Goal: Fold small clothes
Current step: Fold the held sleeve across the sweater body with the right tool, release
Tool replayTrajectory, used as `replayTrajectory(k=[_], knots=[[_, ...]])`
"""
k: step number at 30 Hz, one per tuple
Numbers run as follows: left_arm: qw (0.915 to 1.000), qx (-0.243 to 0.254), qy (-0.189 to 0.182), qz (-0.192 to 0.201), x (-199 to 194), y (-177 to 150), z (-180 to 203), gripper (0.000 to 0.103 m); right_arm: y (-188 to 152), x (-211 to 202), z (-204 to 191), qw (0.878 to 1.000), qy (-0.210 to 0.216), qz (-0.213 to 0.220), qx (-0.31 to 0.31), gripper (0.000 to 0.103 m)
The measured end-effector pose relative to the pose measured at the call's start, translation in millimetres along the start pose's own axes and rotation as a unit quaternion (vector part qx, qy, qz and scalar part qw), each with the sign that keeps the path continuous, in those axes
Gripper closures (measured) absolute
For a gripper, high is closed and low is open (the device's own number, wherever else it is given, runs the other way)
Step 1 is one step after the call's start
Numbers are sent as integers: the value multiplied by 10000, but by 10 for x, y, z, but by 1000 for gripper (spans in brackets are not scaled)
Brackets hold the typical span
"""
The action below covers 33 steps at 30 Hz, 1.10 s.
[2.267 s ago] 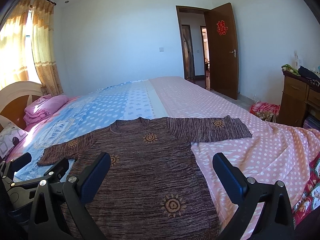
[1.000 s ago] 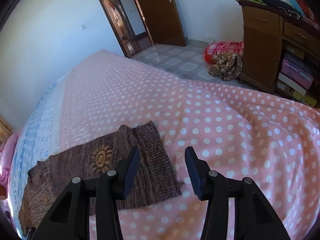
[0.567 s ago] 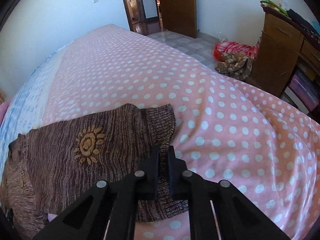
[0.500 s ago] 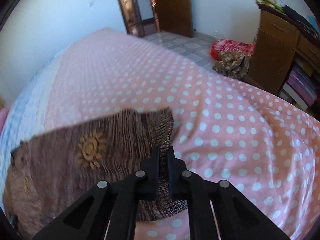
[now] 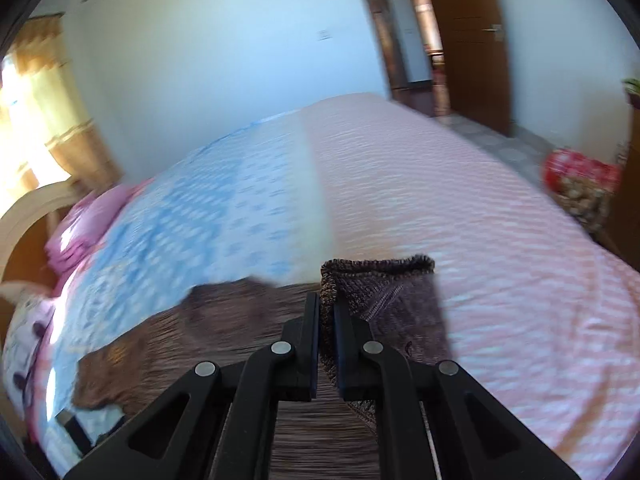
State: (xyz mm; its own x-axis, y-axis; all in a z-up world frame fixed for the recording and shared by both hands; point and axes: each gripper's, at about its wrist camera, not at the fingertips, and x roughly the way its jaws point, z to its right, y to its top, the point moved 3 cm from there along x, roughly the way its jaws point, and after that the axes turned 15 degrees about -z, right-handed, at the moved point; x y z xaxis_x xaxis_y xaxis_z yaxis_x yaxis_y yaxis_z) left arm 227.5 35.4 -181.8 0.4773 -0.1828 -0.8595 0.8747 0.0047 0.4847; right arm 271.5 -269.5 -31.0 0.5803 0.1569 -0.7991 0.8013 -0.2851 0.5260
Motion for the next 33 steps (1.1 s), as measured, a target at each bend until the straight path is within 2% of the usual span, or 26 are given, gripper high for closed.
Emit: replayTrajectory(k=[4, 6, 8, 10, 12, 14, 16, 18, 20, 21, 24, 26, 28, 32, 33], knots=[[9999, -35, -116, 34, -5, 5, -20, 0, -232, 692, -772, 9981, 0, -369, -496, 97], [9998, -49, -167, 51, -11, 2, -30, 0, -361, 1065, -996, 9963, 25, -576, -638, 97], [9997, -61, -218, 65, -17, 1, -36, 0, -492, 1375, -1100, 9936, 224, -867, -689, 94], [9996, -72, -253, 74, -18, 0, -43, 0, -597, 1569, -1089, 9882, 608, -1260, -621, 91], [9995, -83, -296, 90, -23, 0, -46, 0, -634, 1435, -1009, 9861, 1172, -1102, -428, 91], [9994, -88, -312, 97, -28, -2, -44, 0, -593, 1175, -825, 9885, 1344, -620, -296, 91], [9994, -87, -309, 100, -30, -4, -44, 0, -568, 904, -538, 9940, 1092, -97, -14, 91], [9995, -82, -300, 107, -28, -6, -45, 0, -583, 759, -298, 9984, 541, 95, 122, 91], [9995, -82, -296, 110, -28, -4, -44, 0, -673, 768, -197, 9998, 177, -85, -76, 91], [9995, -81, -294, 109, -27, -3, -44, 0, -732, 804, -182, 9997, 131, -188, -110, 91], [9995, -78, -281, 107, -27, -1, -42, 0, -924, 1034, -206, 9972, 419, -616, -34, 91], [9996, -69, -264, 104, -24, 4, -39, 0, -1065, 1228, -290, 9931, 756, -895, 14, 91], [9996, -67, -264, 109, -23, -2, -39, 0, -1120, 1285, -423, 9954, 611, -715, -158, 90], [9996, -58, -256, 110, -13, 7, -39, 0, -1117, 1298, -554, 9942, 652, -803, -308, 74], [9996, -54, -247, 105, -12, 8, -39, 0, -1129, 1270, -635, 9929, 616, -837, -583, 64]])
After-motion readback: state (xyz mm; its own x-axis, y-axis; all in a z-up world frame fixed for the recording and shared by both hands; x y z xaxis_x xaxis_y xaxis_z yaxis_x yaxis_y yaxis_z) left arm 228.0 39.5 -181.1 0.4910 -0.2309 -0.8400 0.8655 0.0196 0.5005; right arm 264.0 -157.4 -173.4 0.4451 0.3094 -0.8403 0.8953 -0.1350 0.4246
